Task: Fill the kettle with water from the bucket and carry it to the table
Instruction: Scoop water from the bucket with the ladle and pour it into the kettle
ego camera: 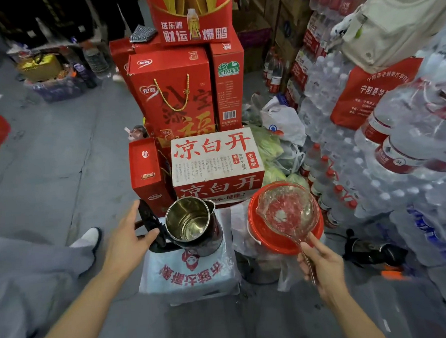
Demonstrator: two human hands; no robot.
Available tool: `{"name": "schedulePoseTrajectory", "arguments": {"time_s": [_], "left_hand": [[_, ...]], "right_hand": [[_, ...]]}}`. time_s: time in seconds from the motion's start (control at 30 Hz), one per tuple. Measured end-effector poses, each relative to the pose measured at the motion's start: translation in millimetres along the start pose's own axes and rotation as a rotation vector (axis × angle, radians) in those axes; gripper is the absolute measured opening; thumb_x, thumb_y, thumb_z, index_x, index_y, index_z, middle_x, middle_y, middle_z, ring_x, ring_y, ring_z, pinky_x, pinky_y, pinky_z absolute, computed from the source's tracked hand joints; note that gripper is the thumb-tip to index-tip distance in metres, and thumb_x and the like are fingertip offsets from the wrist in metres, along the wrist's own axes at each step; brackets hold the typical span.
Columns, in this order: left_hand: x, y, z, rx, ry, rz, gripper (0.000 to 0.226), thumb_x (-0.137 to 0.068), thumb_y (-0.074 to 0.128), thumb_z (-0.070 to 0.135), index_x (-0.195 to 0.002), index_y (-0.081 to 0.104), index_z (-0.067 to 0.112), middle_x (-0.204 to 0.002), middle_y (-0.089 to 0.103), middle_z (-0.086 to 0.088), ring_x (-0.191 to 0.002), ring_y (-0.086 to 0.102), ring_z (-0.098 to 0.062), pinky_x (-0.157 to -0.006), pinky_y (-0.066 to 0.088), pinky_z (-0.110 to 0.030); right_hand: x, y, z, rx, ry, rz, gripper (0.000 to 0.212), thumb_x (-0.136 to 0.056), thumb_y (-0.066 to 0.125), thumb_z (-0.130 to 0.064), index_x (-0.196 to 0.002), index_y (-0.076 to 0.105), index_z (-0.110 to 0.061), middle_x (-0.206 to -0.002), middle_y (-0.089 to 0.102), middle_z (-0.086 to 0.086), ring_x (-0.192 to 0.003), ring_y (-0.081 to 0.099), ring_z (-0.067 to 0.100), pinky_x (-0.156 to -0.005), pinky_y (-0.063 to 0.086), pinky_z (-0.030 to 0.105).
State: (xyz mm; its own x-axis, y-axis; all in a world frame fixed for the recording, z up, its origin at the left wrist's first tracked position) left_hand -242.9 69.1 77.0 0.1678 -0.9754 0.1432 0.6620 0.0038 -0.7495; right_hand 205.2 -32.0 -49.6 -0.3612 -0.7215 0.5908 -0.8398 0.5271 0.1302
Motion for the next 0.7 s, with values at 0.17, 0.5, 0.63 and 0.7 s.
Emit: {"name": "schedulePoseTrajectory", "arguments": {"time_s": [0.17,0.5,0.63,0.7], "left_hand": [[-2,-1,0,-0.047,0.033,-0.039,0.086,-0.083,0.076,0.024,-0.153,0.025,0.028,-0.152,0.044,-0.006,-0.130,0.053,-0.028,-0.099,0.049,-0.043],[-21,0,-20,-0.117,0.082,-0.104,0.087,-0.080,0.072,0.041,-0.152,0.023,0.032,-0.157,0.039,0.002,-0.137,0.046,-0.020,-0.100,0.051,-0.047],[-22,-1,-23,-0.092,0.067,-0.121,0.088,-0.077,0.071,0.047,-0.151,0.029,0.026,-0.154,0.043,-0.003,-0.135,0.049,-0.024,-0.102,0.049,-0.048],[-18,-4,-18,-0.075,0.059,-0.119,0.090,-0.079,0.074,0.041,-0.153,0.029,0.018,-0.155,0.041,-0.009,-0.136,0.048,-0.028,-0.105,0.046,-0.048]], "right_hand": [[32,37,-27,-0.020,-0.081,-0.107,0.069,-0.078,0.076,-0.013,-0.142,0.050,-0.015,-0.056,0.059,0.015,-0.033,0.043,0.015,-0.032,0.036,0.021],[71,113,-23,0.116,-0.127,-0.207,0.056,-0.091,0.064,-0.003,-0.142,0.048,-0.019,-0.056,0.060,0.012,-0.035,0.044,0.013,-0.031,0.036,0.022],[77,135,-13,0.180,-0.139,-0.207,0.056,-0.093,0.062,-0.002,-0.144,0.047,-0.018,-0.056,0.056,0.013,-0.036,0.042,0.015,-0.031,0.034,0.021],[80,143,-12,0.219,-0.157,-0.201,0.054,-0.093,0.063,-0.002,-0.143,0.049,-0.018,-0.059,0.054,0.015,-0.036,0.041,0.015,-0.032,0.034,0.021]]}}
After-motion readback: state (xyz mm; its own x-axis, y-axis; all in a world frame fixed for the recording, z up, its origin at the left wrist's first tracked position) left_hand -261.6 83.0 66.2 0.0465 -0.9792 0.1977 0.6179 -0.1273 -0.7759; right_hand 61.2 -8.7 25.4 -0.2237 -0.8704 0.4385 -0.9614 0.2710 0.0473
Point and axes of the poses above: each hand's wrist, its own x-axis away from the middle knuckle, its own y-axis out of the palm, z = x × y, the point moved 10 cm from there along -x, towards the middle knuckle
